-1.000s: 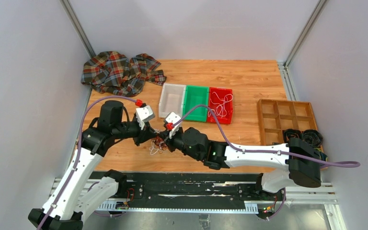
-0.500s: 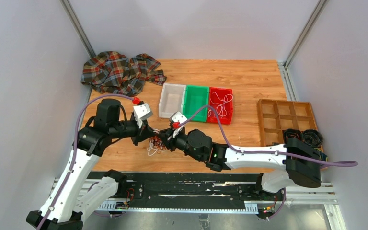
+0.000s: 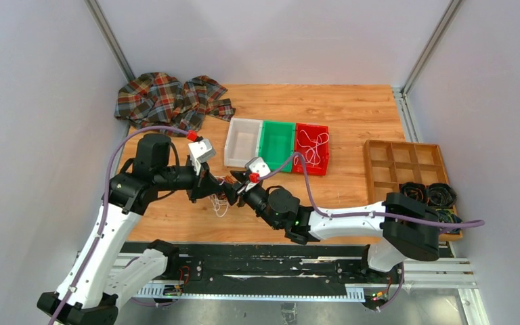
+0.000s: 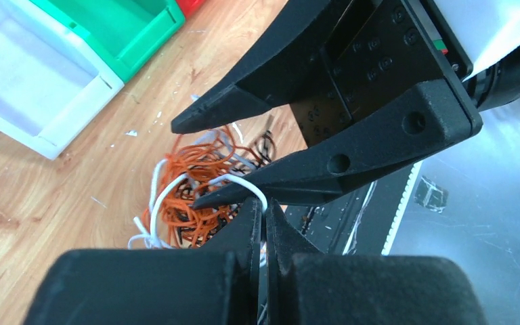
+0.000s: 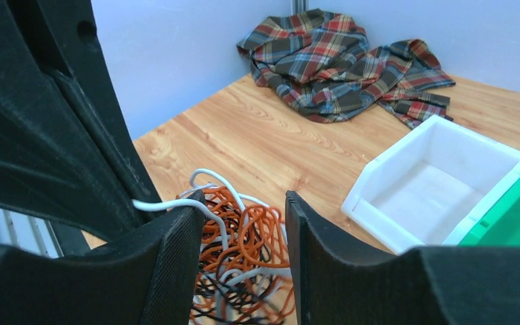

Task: Untangle the cables
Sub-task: Untie the cable.

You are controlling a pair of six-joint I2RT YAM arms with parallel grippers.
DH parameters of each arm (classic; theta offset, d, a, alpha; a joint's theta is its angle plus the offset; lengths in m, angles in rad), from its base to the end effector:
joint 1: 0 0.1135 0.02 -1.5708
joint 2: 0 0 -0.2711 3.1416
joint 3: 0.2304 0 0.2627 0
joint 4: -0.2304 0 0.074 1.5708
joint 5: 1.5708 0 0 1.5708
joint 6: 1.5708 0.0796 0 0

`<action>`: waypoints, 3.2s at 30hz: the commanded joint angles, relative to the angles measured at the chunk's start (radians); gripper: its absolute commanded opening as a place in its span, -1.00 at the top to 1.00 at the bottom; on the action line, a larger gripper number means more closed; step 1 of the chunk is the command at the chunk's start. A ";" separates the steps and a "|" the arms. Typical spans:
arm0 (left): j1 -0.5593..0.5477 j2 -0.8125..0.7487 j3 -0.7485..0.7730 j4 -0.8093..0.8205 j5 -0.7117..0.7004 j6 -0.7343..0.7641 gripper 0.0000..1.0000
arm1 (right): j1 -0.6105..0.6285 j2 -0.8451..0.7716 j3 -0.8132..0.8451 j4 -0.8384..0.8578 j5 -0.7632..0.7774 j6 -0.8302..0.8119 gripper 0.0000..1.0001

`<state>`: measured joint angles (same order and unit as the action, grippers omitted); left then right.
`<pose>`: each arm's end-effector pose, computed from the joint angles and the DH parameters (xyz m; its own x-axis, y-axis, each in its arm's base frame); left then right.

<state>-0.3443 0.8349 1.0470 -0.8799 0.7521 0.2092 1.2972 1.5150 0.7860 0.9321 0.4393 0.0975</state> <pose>0.1503 -0.1117 0.3451 -0.4141 0.3096 -0.8559 0.8561 0.4519 -0.2508 0.1349 0.3554 0.2880 -0.0196 0.2561 -0.9664 -0.7605 0.6236 0.1807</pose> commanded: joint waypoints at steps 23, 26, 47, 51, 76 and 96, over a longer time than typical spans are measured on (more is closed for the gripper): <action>-0.006 0.072 0.448 -0.097 0.000 0.055 0.99 | 0.006 0.225 -0.181 0.132 0.400 0.114 0.19; -0.006 0.091 0.531 -0.096 -0.055 0.060 0.99 | 0.008 0.217 -0.197 0.115 0.410 0.129 0.21; -0.006 0.068 0.375 -0.097 -0.087 0.091 0.99 | 0.008 -0.282 0.020 -0.130 -0.195 -0.182 -0.12; -0.007 0.056 0.368 -0.097 -0.096 0.099 0.99 | 0.008 -0.277 0.043 -0.137 -0.297 -0.191 -0.13; -0.006 0.033 0.440 -0.110 0.119 0.010 0.99 | -0.082 -0.028 0.124 -0.038 0.060 -0.301 0.12; -0.007 0.037 0.485 -0.151 0.085 0.144 0.99 | -0.184 -0.168 -0.175 -0.016 0.098 -0.124 0.66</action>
<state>-0.3447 0.8719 1.5257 -1.0286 0.8230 0.3027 1.1431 1.3979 0.6582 0.8932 0.5003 -0.0727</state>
